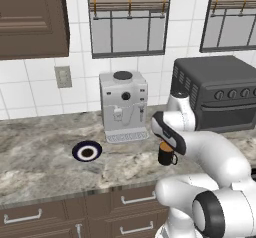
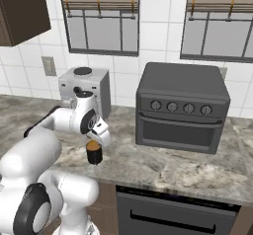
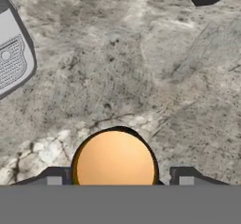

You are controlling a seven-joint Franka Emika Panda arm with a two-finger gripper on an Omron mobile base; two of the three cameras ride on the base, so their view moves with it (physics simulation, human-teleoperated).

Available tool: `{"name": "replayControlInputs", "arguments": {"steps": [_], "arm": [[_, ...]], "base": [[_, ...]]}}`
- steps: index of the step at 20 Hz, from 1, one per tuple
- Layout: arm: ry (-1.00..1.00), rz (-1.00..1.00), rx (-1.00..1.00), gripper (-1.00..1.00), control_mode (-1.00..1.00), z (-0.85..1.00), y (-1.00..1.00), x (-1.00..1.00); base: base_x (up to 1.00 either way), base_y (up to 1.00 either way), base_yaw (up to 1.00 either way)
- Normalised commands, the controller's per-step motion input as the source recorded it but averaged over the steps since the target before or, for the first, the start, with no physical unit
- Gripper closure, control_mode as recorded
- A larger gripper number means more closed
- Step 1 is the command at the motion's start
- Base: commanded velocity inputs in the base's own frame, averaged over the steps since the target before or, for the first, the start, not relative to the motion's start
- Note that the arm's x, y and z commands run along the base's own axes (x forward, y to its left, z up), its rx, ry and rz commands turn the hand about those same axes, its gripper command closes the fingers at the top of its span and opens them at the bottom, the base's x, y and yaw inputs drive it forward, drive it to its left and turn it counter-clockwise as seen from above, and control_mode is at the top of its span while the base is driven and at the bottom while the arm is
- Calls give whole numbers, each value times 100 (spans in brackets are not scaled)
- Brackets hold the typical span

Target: Take a sugar cube from the saucer and place it inside the coffee. Then, grab milk from the fridge and place it next to the coffee on the counter to sweeten the coffee.

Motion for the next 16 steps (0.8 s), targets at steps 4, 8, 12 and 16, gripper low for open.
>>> {"name": "replayControlInputs", "arguments": {"steps": [4,8,12,16], "arm": [[-5,0,0,-100,-100,6,9,-10],[-18,0,0,-100,-100,38,0,-43],[-17,0,0,-100,-100,36,-12,-69],[-13,7,0,-100,-100,36,-18,-62]], "base": [[0,0,0],[0,0,0],[0,0,0],[0,0,0]]}}
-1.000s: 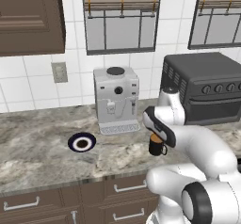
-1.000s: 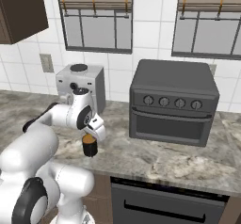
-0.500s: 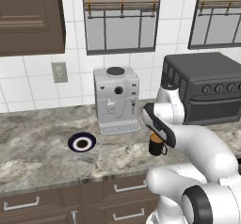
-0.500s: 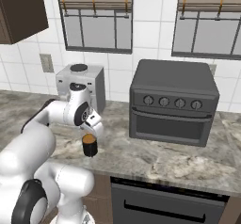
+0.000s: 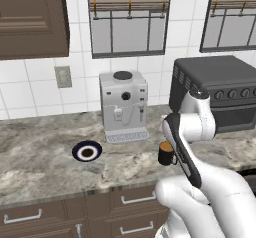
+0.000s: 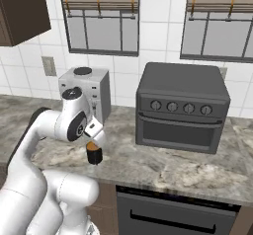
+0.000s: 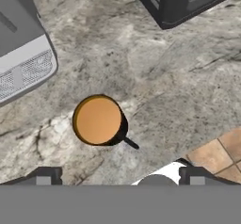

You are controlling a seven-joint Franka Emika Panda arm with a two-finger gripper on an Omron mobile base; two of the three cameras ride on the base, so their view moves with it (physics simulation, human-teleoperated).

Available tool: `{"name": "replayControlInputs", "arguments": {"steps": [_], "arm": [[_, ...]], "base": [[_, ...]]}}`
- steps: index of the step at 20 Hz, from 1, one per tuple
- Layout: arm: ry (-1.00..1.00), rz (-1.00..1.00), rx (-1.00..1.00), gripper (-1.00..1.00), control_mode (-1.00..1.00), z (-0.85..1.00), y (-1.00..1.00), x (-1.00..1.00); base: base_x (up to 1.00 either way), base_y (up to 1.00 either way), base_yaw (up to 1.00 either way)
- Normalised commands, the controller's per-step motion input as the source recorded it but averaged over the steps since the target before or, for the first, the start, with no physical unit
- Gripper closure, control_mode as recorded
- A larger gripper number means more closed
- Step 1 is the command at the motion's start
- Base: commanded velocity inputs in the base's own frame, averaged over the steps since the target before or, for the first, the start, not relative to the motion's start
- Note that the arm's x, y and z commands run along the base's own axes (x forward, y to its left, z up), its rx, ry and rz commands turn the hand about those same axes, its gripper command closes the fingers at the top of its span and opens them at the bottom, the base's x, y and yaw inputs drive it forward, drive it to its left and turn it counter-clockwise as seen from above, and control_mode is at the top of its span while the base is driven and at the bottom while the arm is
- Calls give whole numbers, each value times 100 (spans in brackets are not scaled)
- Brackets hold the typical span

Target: Take a sugar cube from the saucer and place it inside the coffee. Then, grab milk from the fridge and place it next to the coffee on the counter to sweeten the coffee.

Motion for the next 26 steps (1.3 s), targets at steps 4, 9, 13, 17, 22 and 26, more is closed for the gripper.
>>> {"name": "replayControlInputs", "arguments": {"steps": [4,9,13,17,22,26], "arm": [[-17,7,0,-100,-100,37,-8,-56],[-20,4,-6,-100,-100,30,0,-31],[-13,1,-6,-100,-100,21,0,-2],[-6,0,0,-100,-100,5,0,-6],[-1,2,0,-100,100,0,0,-6],[0,0,0,-100,100,0,0,0]], "base": [[0,0,0],[0,0,0],[0,0,0],[0,0,0],[-63,0,32],[-78,11,61]]}}
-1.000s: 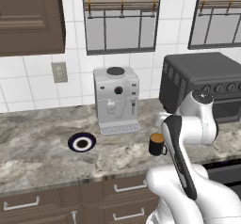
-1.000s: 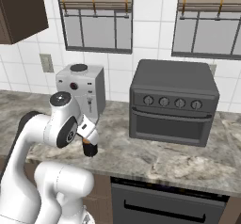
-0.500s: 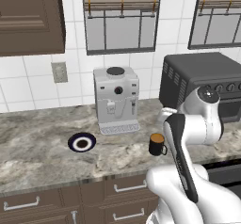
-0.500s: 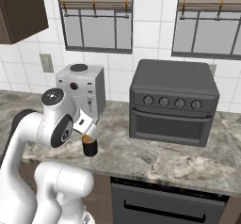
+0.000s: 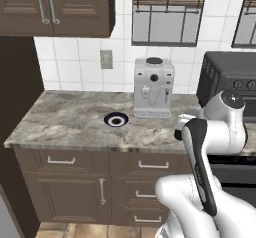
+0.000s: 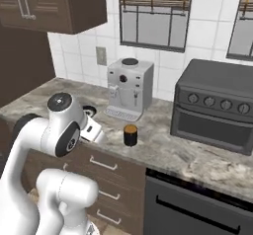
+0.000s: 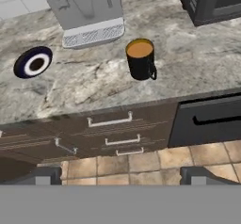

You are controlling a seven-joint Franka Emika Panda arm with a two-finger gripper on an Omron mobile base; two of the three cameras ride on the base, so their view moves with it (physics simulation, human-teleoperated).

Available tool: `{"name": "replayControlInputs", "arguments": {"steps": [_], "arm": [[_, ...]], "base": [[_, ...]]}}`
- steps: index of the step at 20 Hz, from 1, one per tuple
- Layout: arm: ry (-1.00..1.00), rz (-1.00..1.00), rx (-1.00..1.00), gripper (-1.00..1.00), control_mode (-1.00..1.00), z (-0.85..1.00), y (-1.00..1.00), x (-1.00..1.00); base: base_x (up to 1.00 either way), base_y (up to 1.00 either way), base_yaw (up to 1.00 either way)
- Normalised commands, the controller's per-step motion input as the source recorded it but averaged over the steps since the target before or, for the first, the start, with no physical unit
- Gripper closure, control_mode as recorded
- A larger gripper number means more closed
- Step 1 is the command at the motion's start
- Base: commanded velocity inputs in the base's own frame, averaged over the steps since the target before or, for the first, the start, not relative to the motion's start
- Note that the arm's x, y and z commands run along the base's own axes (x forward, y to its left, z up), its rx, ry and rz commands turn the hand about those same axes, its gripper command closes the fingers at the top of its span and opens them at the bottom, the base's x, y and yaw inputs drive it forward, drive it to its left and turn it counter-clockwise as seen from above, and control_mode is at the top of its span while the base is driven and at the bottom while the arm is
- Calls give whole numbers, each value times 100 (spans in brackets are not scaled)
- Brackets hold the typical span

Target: Take a sugar cube from the saucer and place it inside the coffee. Then, grab milk from the fridge and place it next to the coffee on the counter to sweeten the coffee.

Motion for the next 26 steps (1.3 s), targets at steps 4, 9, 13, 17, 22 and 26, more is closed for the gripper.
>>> {"name": "replayControlInputs", "arguments": {"steps": [4,9,13,17,22,26], "arm": [[0,0,0,-100,100,0,0,0],[0,0,0,-100,100,0,0,0],[0,0,0,-100,100,0,0,0],[0,0,0,-100,100,0,0,0],[0,0,0,-100,100,0,0,0],[0,0,0,-100,100,0,0,0]], "base": [[-45,13,57],[-5,17,55],[-16,19,60],[-29,37,62],[-20,70,60],[-1,98,52]]}}
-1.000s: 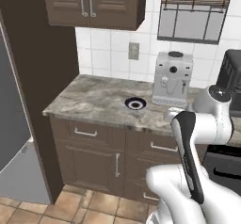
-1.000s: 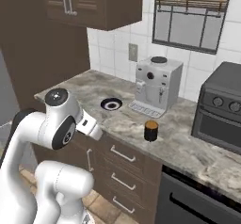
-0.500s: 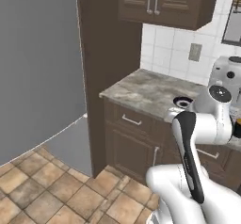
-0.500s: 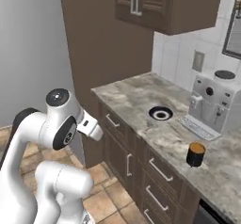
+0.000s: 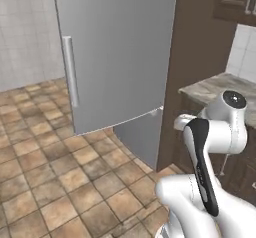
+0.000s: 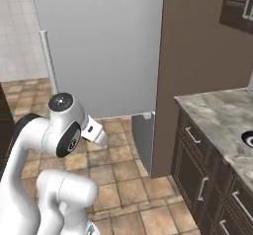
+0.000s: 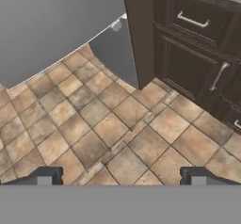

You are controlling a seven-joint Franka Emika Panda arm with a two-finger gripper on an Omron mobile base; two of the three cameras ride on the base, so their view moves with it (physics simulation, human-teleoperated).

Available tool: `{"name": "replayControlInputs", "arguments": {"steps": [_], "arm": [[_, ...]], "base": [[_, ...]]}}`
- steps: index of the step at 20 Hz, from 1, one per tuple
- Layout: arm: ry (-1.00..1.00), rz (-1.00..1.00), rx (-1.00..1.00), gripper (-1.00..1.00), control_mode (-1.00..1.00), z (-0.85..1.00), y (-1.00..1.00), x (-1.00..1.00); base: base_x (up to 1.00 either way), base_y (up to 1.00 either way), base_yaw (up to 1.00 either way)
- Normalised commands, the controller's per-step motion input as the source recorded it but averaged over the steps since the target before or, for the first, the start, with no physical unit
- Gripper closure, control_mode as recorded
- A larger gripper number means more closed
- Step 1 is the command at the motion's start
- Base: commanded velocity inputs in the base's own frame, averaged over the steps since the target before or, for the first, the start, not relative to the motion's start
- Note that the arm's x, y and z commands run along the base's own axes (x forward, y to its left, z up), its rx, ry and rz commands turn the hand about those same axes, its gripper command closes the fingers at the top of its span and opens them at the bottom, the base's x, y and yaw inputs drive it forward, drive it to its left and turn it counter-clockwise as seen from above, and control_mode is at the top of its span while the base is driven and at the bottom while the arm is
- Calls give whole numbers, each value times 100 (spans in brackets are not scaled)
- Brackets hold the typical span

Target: Take a sugar cube from the saucer and place it inside the coffee. Then, grab milk from the fridge and place it next to the coffee on the counter to sweeten the coffee.

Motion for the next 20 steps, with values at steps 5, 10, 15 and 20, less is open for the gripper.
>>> {"name": "replayControlInputs", "arguments": {"steps": [5,10,15,20], "arm": [[0,0,0,-100,100,0,0,0],[0,0,0,-100,100,0,0,0],[0,0,0,-100,100,0,0,0],[0,0,0,-100,100,0,0,0]], "base": [[11,100,45],[61,79,32],[84,41,24],[70,51,23]]}}
